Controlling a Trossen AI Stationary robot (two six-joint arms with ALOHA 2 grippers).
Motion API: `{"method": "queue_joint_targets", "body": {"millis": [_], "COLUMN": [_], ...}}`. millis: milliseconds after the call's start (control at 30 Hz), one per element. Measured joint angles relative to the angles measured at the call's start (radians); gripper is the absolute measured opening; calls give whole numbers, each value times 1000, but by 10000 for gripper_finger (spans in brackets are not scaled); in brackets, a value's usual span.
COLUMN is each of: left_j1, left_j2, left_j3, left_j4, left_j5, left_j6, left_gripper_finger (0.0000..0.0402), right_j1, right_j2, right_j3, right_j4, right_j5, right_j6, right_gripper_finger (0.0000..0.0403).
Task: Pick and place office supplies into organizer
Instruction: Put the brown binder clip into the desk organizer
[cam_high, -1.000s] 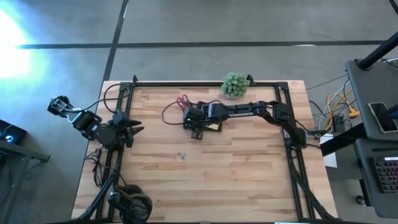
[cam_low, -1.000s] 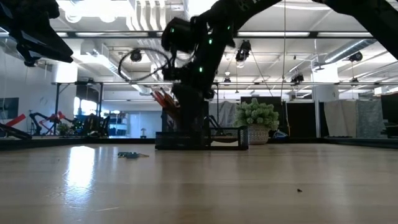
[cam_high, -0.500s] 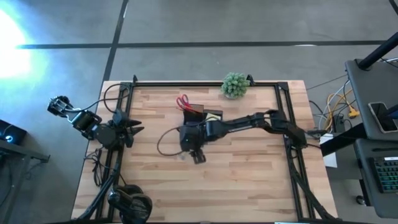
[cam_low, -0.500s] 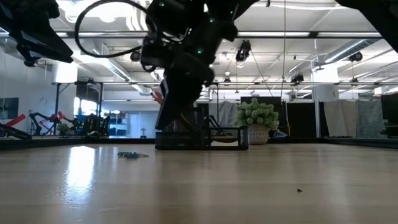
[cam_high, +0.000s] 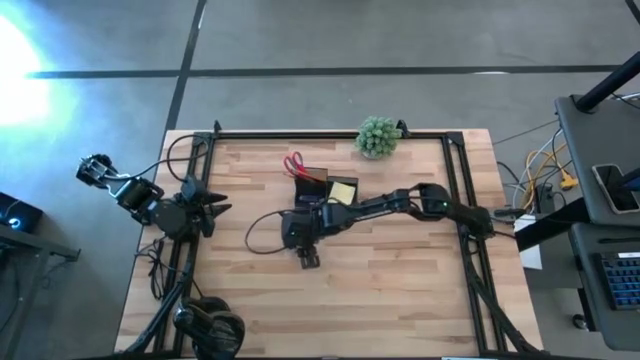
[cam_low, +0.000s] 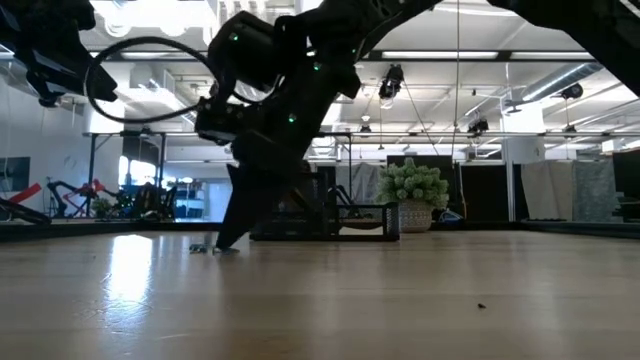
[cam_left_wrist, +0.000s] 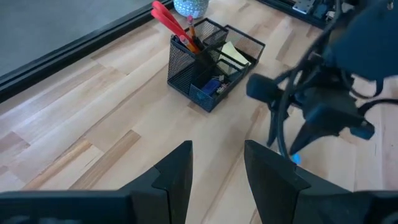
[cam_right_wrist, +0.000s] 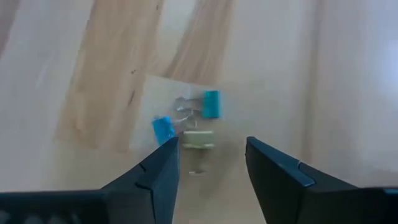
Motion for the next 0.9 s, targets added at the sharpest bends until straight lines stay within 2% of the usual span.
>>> {"method": "queue_joint_targets", "body": {"millis": [467,900], "left_j1": [0,0], "left_j2": [-1,-2], "left_j3": [0,0], "left_j4": [-1,-3], "left_j5": [5,5], "left_j6": [2,4], "left_gripper_finger": [130,130], "right_j1": [15,18], "right_j2": [32,33], "right_j3": [24,2], "right_j4": [-1,22], "right_j5": [2,64], "right_j6": [17,29], "right_gripper_finger": [161,62]}}
